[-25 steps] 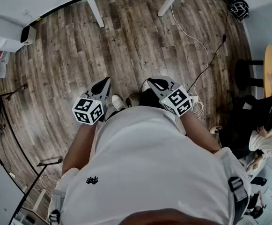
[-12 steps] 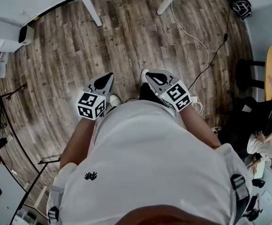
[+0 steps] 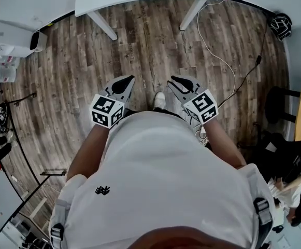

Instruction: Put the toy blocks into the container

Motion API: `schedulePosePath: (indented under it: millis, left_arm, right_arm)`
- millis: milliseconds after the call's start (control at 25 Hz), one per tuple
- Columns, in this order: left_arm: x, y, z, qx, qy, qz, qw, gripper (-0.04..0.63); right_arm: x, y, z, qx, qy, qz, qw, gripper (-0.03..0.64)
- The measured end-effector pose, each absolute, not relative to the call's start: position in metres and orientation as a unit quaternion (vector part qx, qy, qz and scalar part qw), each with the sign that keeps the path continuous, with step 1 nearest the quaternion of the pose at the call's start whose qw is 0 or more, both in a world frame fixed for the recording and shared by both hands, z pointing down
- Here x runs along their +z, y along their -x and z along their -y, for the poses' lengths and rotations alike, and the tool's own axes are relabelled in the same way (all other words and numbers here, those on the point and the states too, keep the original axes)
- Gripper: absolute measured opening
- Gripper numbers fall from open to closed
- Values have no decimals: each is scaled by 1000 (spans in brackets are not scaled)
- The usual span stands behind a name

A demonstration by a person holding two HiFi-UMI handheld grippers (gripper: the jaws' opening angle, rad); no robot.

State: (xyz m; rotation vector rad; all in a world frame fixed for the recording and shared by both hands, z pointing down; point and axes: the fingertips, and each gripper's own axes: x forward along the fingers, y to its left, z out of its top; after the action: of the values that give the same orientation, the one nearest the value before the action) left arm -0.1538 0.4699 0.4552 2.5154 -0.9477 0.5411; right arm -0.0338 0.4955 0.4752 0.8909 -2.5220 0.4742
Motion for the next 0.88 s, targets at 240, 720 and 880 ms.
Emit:
schedulePosePath:
  millis: [240,720,880]
  left_arm:
    - [458,144,-431,202,-887,363,202,43]
    - [475,160,-274,193,-891,361,197,75]
    - [479,177,-201,198,-887,374,183,84]
  right_arm:
    - [485,7,-462,184,-324,906,201,77]
    - [484,15,-354,199,-360,888,205,67]
    - [476,23,-303,195,-374,881,212,64]
